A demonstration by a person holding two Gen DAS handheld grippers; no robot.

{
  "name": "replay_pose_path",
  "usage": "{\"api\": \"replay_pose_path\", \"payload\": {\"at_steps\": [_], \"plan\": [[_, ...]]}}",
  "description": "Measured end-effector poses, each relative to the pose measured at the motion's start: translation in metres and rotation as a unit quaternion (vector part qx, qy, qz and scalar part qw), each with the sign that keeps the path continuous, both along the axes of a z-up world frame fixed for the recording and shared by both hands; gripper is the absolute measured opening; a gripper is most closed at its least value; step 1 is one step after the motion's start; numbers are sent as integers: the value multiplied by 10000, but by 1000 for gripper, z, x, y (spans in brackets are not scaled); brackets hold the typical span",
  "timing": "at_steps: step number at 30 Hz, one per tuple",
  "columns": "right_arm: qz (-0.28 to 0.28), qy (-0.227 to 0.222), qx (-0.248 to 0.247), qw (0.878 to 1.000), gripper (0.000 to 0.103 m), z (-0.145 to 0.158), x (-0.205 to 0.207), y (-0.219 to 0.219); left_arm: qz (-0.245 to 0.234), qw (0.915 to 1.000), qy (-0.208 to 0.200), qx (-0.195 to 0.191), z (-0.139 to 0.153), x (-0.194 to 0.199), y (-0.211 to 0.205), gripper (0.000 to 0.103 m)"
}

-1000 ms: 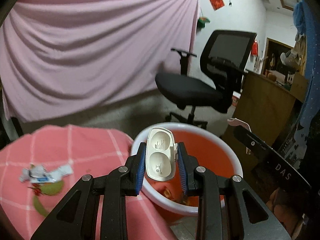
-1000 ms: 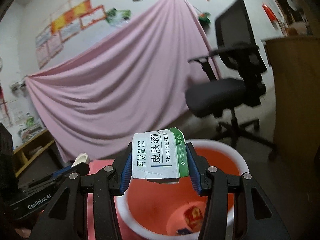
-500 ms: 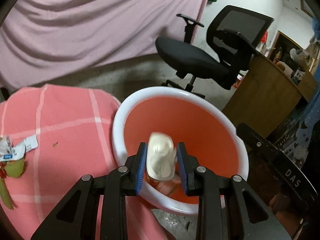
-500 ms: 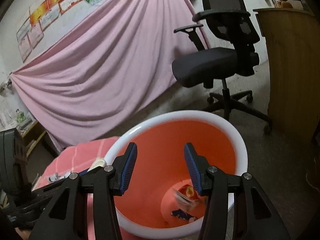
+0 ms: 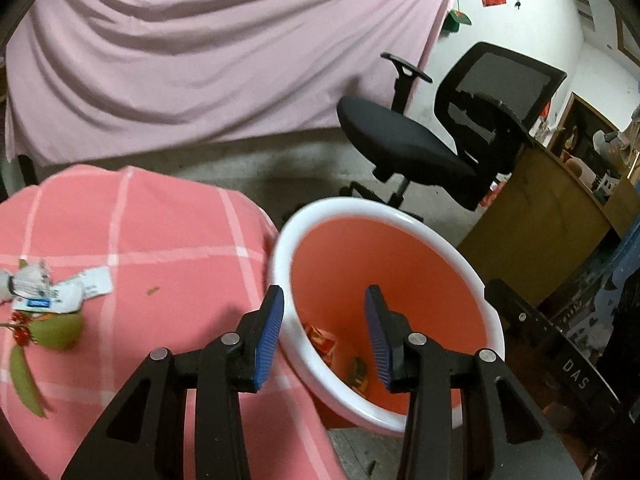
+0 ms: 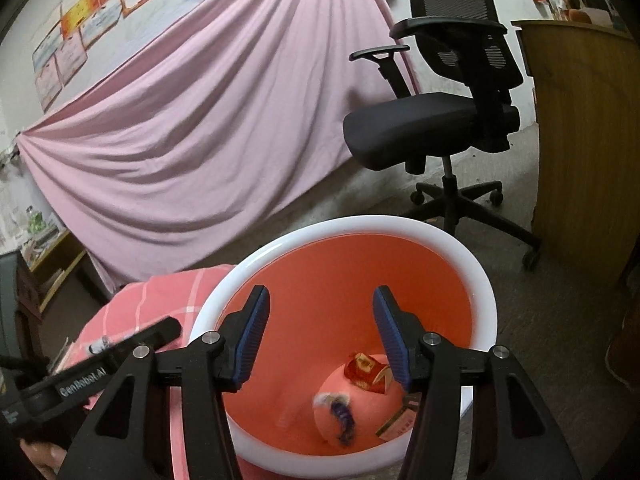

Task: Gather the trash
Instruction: 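Move both grippers back over the remaining trash on the table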

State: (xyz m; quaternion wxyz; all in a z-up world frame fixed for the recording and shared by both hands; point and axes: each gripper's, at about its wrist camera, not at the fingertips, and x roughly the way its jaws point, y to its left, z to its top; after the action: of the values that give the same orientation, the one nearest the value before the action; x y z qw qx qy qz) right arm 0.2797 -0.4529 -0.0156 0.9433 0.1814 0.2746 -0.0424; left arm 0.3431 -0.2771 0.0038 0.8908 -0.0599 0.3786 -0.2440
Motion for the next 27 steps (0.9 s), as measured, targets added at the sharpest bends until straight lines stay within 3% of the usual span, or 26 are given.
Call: {"api": "replay_pose_path", "payload": {"at_steps": [13,27], "plan": [[159,-158,-248,9994,52,9,1,15,2,9988,-431,245,11,-20,15,36],[377,-834,-514,9945,56,38,-4,50,636,9915,-1111,216,45,-45,79,38]]}}
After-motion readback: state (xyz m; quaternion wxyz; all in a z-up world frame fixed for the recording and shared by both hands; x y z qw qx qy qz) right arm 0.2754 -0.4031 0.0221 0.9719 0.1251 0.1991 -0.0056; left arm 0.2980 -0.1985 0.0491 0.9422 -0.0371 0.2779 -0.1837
